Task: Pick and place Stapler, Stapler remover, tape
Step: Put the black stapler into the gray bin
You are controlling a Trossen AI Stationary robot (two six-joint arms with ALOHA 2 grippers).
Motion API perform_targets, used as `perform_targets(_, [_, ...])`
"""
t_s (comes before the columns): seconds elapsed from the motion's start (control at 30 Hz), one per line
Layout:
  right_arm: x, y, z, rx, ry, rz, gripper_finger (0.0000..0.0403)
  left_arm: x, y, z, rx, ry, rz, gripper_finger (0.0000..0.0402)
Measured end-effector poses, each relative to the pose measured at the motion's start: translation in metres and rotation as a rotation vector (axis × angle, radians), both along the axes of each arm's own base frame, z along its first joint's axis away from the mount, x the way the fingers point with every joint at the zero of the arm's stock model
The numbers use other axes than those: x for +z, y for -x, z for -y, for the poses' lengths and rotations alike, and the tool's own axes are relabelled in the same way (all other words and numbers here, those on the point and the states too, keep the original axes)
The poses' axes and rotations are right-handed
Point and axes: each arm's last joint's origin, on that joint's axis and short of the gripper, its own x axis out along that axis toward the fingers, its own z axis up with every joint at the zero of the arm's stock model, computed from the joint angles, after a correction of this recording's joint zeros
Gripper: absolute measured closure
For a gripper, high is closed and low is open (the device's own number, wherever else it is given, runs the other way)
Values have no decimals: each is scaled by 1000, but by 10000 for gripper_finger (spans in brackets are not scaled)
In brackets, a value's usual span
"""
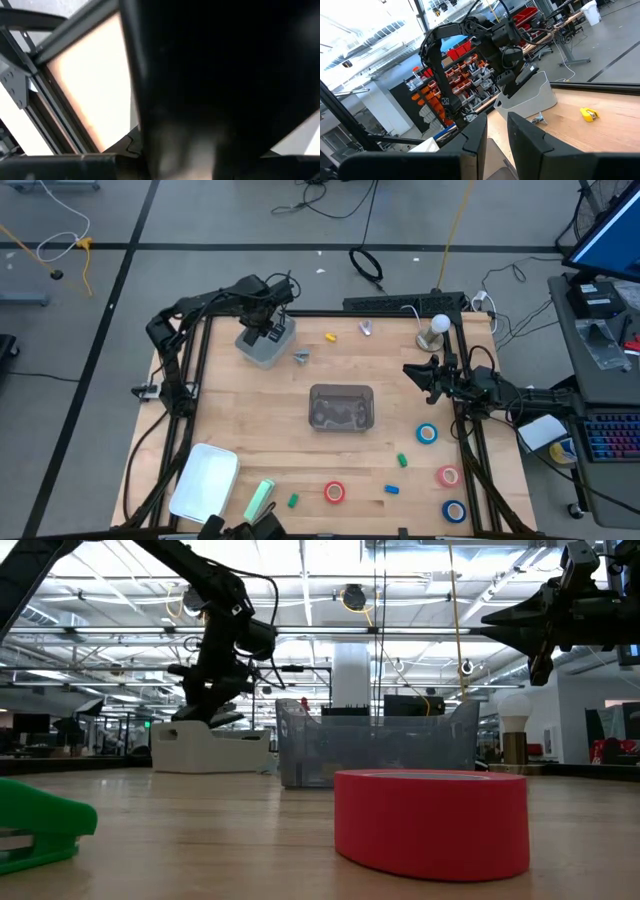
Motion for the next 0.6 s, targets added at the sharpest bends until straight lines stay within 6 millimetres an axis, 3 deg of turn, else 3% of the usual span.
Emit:
perform_targets(0.13, [0,0,0,0,1,-1,332,-9,-5,0,-12,19,-21,271])
perform_targets(0.6, [-4,0,0,0,-5,-40,332,-9,-4,0,-6,17,-19,271])
